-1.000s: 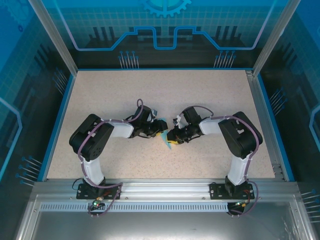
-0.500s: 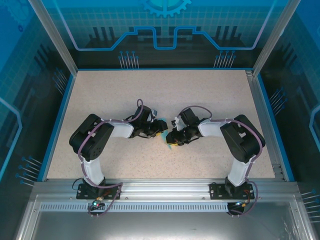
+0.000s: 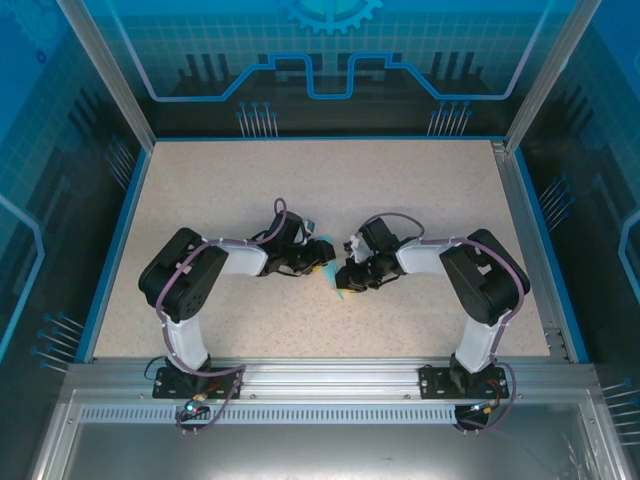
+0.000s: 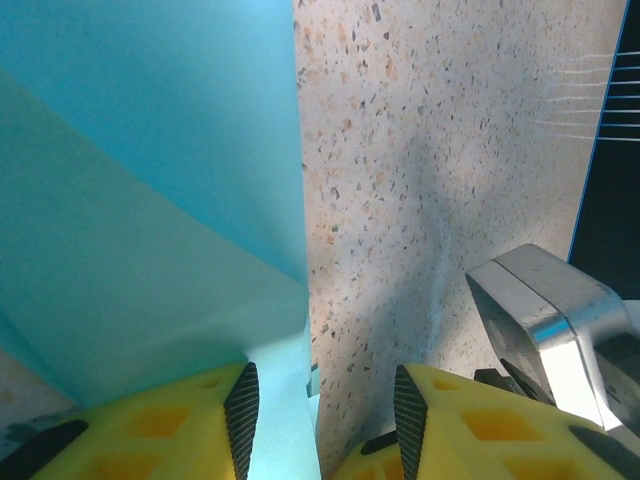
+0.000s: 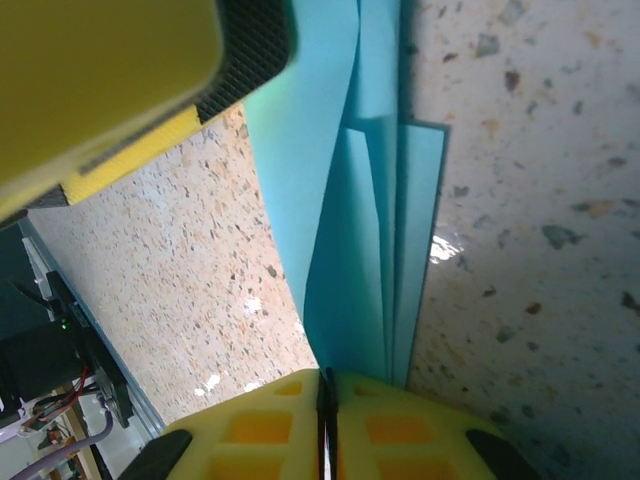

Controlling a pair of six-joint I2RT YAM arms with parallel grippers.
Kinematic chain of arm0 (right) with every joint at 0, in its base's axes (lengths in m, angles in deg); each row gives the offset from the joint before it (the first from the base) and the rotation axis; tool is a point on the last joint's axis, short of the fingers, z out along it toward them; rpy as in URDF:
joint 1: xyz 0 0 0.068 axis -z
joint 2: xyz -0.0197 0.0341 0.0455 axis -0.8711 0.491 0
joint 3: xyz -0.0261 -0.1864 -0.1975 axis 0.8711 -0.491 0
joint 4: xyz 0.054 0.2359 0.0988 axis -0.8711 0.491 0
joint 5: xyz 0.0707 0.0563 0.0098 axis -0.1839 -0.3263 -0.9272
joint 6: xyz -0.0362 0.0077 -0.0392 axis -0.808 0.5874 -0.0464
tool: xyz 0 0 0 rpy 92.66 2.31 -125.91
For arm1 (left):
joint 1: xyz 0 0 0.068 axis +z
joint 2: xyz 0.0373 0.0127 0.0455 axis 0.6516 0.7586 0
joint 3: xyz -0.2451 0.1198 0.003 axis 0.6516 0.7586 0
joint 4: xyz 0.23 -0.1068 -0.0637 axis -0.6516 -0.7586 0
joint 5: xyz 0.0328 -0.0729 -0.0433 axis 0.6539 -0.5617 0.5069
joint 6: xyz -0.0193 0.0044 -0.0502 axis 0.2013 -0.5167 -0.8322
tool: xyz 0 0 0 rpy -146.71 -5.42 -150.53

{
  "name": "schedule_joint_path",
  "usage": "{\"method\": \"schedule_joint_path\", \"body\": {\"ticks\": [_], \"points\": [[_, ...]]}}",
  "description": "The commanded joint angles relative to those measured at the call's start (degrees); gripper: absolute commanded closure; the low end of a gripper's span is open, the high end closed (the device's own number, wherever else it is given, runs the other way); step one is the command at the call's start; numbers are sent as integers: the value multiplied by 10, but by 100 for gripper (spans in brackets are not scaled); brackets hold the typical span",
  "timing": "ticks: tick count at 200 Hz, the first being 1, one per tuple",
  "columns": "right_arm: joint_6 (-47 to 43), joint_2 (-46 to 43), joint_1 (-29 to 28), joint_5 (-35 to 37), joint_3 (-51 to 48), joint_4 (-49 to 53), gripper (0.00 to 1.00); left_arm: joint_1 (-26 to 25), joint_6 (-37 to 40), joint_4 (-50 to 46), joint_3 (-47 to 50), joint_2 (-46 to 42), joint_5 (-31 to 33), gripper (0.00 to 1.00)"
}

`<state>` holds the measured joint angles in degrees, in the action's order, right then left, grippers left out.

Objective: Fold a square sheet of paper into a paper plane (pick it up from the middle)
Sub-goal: Fold the wing for the fifth time at the center of the table.

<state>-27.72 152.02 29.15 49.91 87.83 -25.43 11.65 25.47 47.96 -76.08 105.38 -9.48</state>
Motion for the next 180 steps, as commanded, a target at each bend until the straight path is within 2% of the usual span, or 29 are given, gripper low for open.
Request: {"method": "schedule_joint_path", "body": {"ticks": [1, 35, 103, 119, 155, 180], "points": [[3, 5, 5, -2, -11, 11, 86, -3, 17, -14, -7, 10, -9, 56], [-12, -14, 4, 11, -8, 39, 82, -3, 17, -13, -7, 11, -9, 56], [-23, -22, -6, 32, -2, 65, 79, -3, 15, -13, -10, 9, -11, 56], [-31, -22, -13, 55, 6, 85, 79, -3, 14, -11, -10, 10, -11, 56], [-29, -13, -17, 79, 10, 94, 84, -3, 14, -12, -10, 9, -12, 56], [-21, -11, -15, 66, 0, 75, 90, -3, 15, -13, -10, 10, -11, 56]]}}
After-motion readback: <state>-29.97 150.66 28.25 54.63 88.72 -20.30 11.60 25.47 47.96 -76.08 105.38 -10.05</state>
